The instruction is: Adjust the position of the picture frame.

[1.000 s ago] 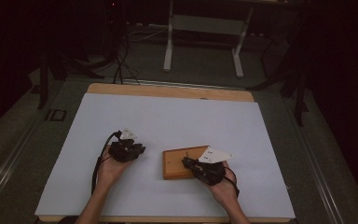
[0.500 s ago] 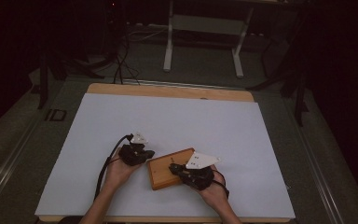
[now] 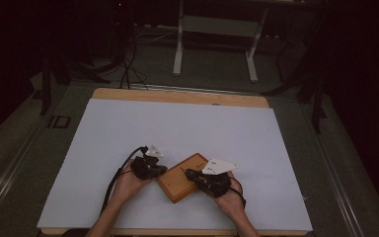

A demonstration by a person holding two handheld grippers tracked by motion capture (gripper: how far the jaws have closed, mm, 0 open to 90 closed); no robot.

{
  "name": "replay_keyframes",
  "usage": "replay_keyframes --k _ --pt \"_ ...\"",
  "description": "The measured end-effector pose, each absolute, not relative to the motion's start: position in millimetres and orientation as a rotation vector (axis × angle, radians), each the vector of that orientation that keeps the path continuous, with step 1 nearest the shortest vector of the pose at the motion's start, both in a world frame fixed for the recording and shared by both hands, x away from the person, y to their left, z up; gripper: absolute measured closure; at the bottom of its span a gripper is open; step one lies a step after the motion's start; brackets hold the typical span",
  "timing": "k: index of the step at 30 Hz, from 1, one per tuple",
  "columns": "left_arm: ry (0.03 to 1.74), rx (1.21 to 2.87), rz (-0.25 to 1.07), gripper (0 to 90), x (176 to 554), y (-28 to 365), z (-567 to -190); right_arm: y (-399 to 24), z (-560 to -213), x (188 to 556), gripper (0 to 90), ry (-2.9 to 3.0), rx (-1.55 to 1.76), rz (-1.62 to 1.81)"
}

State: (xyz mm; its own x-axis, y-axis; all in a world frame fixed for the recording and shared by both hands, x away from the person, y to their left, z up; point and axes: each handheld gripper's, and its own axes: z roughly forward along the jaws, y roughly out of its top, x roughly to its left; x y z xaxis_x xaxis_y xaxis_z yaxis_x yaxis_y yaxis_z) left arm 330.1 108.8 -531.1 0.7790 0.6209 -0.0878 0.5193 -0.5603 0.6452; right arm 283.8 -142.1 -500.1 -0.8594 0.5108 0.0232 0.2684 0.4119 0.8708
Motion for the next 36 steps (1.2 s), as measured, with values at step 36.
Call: replay_keyframes --k 36 --pt "0.688 2.279 0.029 89.9 306.1 68.7 -527.6 -187.0 -523.2 317.2 82.7 2.288 1.188 1.153"
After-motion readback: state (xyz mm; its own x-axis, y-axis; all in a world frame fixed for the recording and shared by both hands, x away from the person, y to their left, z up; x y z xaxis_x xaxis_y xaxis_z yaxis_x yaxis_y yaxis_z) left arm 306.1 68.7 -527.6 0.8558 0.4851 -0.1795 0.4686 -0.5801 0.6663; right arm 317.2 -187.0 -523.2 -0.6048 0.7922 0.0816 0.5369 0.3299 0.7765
